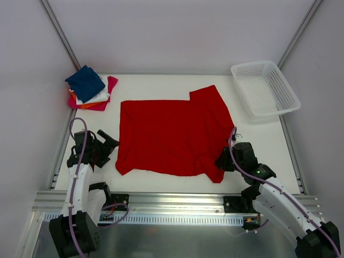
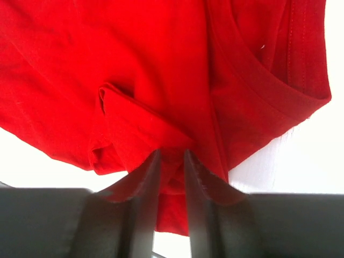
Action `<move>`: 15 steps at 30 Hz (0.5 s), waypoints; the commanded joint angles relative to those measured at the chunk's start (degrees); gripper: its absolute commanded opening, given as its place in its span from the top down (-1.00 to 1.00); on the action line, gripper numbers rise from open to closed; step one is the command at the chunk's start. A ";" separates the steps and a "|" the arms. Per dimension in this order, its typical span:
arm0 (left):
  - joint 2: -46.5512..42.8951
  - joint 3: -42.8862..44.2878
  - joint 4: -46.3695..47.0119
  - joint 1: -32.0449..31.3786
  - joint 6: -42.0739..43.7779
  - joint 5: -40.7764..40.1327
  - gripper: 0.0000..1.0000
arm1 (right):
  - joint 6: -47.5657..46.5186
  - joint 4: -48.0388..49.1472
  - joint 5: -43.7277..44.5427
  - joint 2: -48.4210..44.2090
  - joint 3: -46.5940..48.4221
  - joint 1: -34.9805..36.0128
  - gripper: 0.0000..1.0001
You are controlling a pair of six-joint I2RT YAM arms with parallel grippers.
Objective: Fold and stack the t-shirts
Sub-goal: Flatten the tshirt out
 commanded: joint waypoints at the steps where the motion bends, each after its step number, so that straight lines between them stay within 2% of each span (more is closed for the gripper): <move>1: 0.05 -0.71 1.02 -0.44 0.89 0.89 -0.98 | 0.35 2.33 0.85 0.33 1.82 0.24 0.49; 4: 0.14 -0.71 1.11 -0.44 0.88 0.98 -0.98 | 0.18 2.59 0.33 0.86 1.73 0.24 0.64; 8: 0.14 -0.71 1.19 -0.53 1.06 0.89 -0.98 | 0.09 2.68 0.06 0.60 1.82 0.25 0.96; 15: 0.14 -0.62 1.28 -0.44 0.88 1.33 -0.98 | -0.26 -2.31 0.15 -3.87 4.80 0.24 0.99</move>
